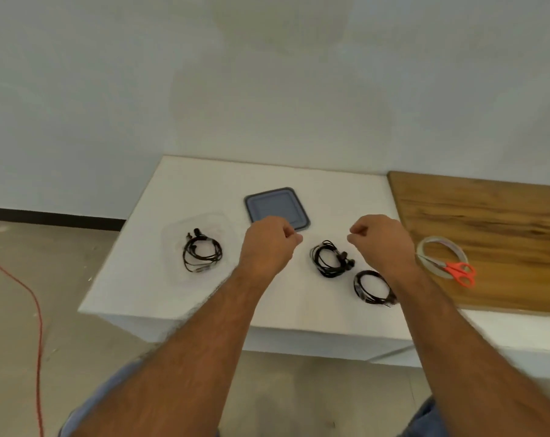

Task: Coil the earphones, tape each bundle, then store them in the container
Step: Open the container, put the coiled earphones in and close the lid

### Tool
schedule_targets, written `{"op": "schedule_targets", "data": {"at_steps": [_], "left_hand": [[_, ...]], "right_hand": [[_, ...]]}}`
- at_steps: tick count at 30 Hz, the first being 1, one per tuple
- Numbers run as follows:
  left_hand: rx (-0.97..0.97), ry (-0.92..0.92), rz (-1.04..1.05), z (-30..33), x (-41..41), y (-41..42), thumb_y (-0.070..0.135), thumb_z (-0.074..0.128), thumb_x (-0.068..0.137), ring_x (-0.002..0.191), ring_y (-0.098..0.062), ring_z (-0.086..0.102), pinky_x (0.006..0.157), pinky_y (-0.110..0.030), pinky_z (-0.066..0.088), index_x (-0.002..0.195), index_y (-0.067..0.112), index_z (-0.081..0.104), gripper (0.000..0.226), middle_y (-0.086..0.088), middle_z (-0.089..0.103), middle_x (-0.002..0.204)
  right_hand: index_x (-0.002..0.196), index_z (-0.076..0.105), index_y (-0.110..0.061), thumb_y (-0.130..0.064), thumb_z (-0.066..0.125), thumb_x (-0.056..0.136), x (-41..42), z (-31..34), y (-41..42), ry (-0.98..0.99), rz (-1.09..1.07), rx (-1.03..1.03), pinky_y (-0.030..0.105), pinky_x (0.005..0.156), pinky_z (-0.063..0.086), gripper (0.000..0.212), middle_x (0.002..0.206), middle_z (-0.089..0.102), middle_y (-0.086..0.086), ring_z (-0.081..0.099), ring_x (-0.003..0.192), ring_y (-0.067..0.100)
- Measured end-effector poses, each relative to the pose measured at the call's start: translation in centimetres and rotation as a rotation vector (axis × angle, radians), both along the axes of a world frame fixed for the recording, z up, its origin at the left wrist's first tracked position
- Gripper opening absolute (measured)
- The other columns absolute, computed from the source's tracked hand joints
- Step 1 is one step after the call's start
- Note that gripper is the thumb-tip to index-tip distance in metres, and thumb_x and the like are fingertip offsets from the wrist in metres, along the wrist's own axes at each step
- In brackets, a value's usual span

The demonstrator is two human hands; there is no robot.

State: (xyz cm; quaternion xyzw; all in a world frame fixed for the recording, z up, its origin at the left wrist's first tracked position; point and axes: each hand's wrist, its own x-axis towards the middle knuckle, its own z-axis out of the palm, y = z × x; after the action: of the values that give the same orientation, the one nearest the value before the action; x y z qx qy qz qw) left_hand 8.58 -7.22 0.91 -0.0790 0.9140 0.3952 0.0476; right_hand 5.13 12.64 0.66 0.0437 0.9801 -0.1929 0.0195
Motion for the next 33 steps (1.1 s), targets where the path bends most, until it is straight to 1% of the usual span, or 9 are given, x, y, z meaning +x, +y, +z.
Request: {"op": "schedule_targets", "data": {"at_steps": [3,6,11,16,21,25,27,30,33], "left_hand": [[-0.062,-0.048,-0.028,-1.6,-0.8,2.7,0.036,0.062,0.091,0.082,-0.014,0.067,0.068,-0.026,0.047,0.091,0.016,0.069,0.022,0.003,0.07,0.082],[-0.158,-0.104,-0.031,-3.3,-1.4,4.5,0.04,0.063,0.09,0.092,-0.019,0.064,0.075,-0.031,0.049,0.097,0.016,0.065,0.025,0.0,0.069,0.096],[-0.232,-0.148,-0.01,-4.8,-2.2,5.4,0.036,0.064,0.09,0.091,-0.02,0.063,0.074,-0.031,0.049,0.102,0.013,0.067,0.026,-0.003,0.069,0.098],[-0.225,-0.127,-0.029,-5.3,-2.3,5.7,0.033,0.066,0.089,0.092,-0.018,0.063,0.074,-0.027,0.047,0.105,0.017,0.069,0.023,-0.001,0.071,0.1],[-0.177,-0.134,-0.025,-5.5,-2.2,5.3,0.033,0.066,0.089,0.084,-0.014,0.061,0.072,-0.025,0.045,0.102,0.017,0.07,0.021,0.001,0.071,0.097],[-0.071,-0.16,-0.019,-5.3,-2.2,5.1,0.033,0.065,0.089,0.082,-0.012,0.063,0.068,-0.025,0.048,0.103,0.02,0.07,0.019,0.003,0.071,0.095],[0.023,-0.195,-0.009,-5.2,-2.3,4.8,0.033,0.064,0.09,0.08,-0.016,0.067,0.069,-0.03,0.055,0.102,0.023,0.07,0.017,0.003,0.072,0.091],[0.262,-0.287,0.043,-4.6,-2.5,4.2,0.035,0.06,0.093,0.08,-0.022,0.071,0.071,-0.036,0.061,0.1,0.019,0.069,0.02,-0.004,0.073,0.088],[0.556,-0.397,0.094,-3.4,-2.3,3.3,0.036,0.051,0.099,0.081,-0.019,0.067,0.066,-0.032,0.056,0.106,0.014,0.067,0.029,-0.007,0.072,0.098]], "right_hand": [[0.09,0.072,-0.023,-0.03,0.068,0.083,-0.7,-1.4,1.2,-0.052,-0.011,-0.047,0.029,0.072,0.051,0.011,0.091,0.072,-0.003,0.065,0.088,0.018],[0.091,0.071,-0.021,-0.036,0.067,0.083,-1.2,-3.0,0.8,-0.143,0.033,-0.006,0.031,0.072,0.052,0.018,0.09,0.071,-0.002,0.064,0.086,0.019],[0.092,0.068,-0.019,-0.041,0.067,0.08,-1.9,-3.7,-0.2,-0.18,0.07,0.069,0.03,0.07,0.051,0.025,0.087,0.069,-0.002,0.065,0.084,0.02],[0.091,0.067,-0.019,-0.023,0.065,0.078,-2.1,-4.3,-1.0,-0.228,0.059,0.117,0.026,0.061,0.044,0.014,0.087,0.068,-0.001,0.063,0.08,0.021],[0.093,0.066,-0.017,-0.017,0.06,0.079,-1.9,-4.5,-1.5,-0.215,0.053,0.11,0.026,0.062,0.043,0.015,0.09,0.067,0.001,0.061,0.08,0.022],[0.094,0.066,-0.017,-0.021,0.061,0.08,-1.7,-4.2,-1.6,-0.217,0.058,0.083,0.027,0.063,0.046,0.015,0.09,0.067,0.001,0.062,0.082,0.021],[0.091,0.068,-0.017,-0.022,0.062,0.079,-1.7,-3.8,-1.5,-0.233,0.057,0.04,0.026,0.062,0.046,0.014,0.086,0.067,0.001,0.062,0.079,0.02],[0.083,0.071,-0.017,-0.02,0.064,0.077,-1.9,-3.0,-1.2,-0.231,0.057,-0.074,0.026,0.059,0.048,0.009,0.077,0.07,0.001,0.065,0.074,0.019],[0.074,0.069,-0.02,-0.02,0.067,0.076,-2.1,-2.4,-1.3,-0.201,0.056,-0.19,0.027,0.063,0.051,0.003,0.074,0.071,0.0,0.066,0.071,0.017]]}}
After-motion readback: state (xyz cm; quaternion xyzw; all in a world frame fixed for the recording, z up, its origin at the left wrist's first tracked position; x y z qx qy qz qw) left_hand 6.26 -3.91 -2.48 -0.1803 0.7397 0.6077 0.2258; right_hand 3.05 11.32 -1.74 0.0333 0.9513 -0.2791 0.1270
